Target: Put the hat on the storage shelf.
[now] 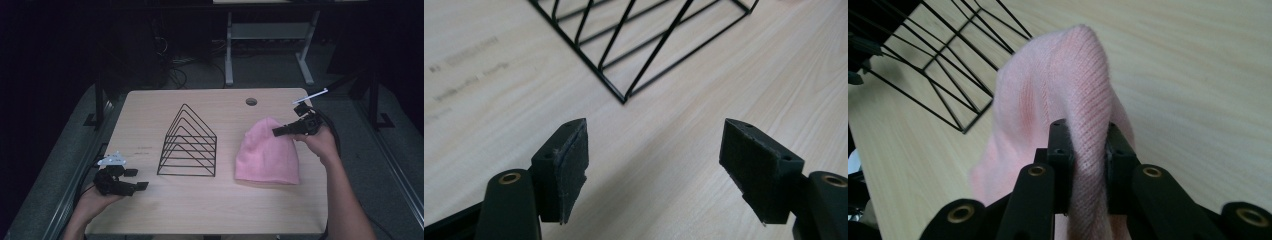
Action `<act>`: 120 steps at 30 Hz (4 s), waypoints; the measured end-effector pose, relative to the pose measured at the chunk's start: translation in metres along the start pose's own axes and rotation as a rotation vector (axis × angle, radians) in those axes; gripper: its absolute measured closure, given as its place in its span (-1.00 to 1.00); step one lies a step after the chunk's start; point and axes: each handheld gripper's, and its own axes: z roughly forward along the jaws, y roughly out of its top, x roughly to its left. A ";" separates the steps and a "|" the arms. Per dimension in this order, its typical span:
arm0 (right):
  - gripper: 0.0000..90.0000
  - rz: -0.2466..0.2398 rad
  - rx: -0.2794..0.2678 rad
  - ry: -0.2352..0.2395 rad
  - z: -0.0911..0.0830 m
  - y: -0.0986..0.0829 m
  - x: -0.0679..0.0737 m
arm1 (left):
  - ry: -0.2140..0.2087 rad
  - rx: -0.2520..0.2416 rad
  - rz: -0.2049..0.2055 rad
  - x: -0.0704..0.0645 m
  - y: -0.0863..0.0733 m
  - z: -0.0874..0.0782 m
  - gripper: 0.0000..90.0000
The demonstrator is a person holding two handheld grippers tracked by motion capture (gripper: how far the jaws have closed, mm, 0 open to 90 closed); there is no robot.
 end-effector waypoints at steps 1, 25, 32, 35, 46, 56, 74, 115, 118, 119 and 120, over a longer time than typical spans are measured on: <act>0.73 -0.020 -0.014 -0.002 -0.008 0.004 0.006 | -0.005 0.005 0.009 0.000 0.002 -0.002 -0.38; 0.74 -0.189 -0.123 0.015 -0.070 0.054 0.067 | -0.087 -0.015 0.123 -0.009 0.059 -0.037 -0.38; 0.74 -0.227 -0.148 0.023 -0.079 0.073 0.084 | -0.112 -0.020 0.152 -0.013 0.078 -0.042 -0.38; 0.74 -0.240 -0.150 0.021 -0.081 0.079 0.090 | -0.121 -0.014 0.170 -0.015 0.088 -0.045 -0.38; 0.73 -0.316 -0.171 0.039 -0.091 0.112 0.125 | -0.139 -0.009 0.219 -0.023 0.125 -0.056 -0.38; 0.74 -0.374 -0.184 0.071 -0.095 0.139 0.156 | -0.163 -0.026 0.224 -0.026 0.145 -0.062 -0.38; 0.73 -0.483 -0.191 0.142 -0.079 0.174 0.208 | -0.173 -0.017 0.255 -0.030 0.165 -0.062 -0.38; 0.73 -0.563 -0.196 0.281 0.002 0.197 0.255 | -0.191 -0.044 0.193 -0.007 0.151 -0.067 0.85; 0.73 -0.541 -0.198 0.276 0.008 0.193 0.249 | -0.180 -0.023 0.190 -0.004 0.150 -0.063 0.86; 0.73 -0.541 -0.198 0.276 0.008 0.193 0.249 | -0.170 -0.015 0.192 -0.004 0.150 -0.061 0.86; 0.73 -0.534 -0.195 0.274 0.010 0.192 0.246 | -0.159 -0.007 0.193 -0.003 0.151 -0.060 0.86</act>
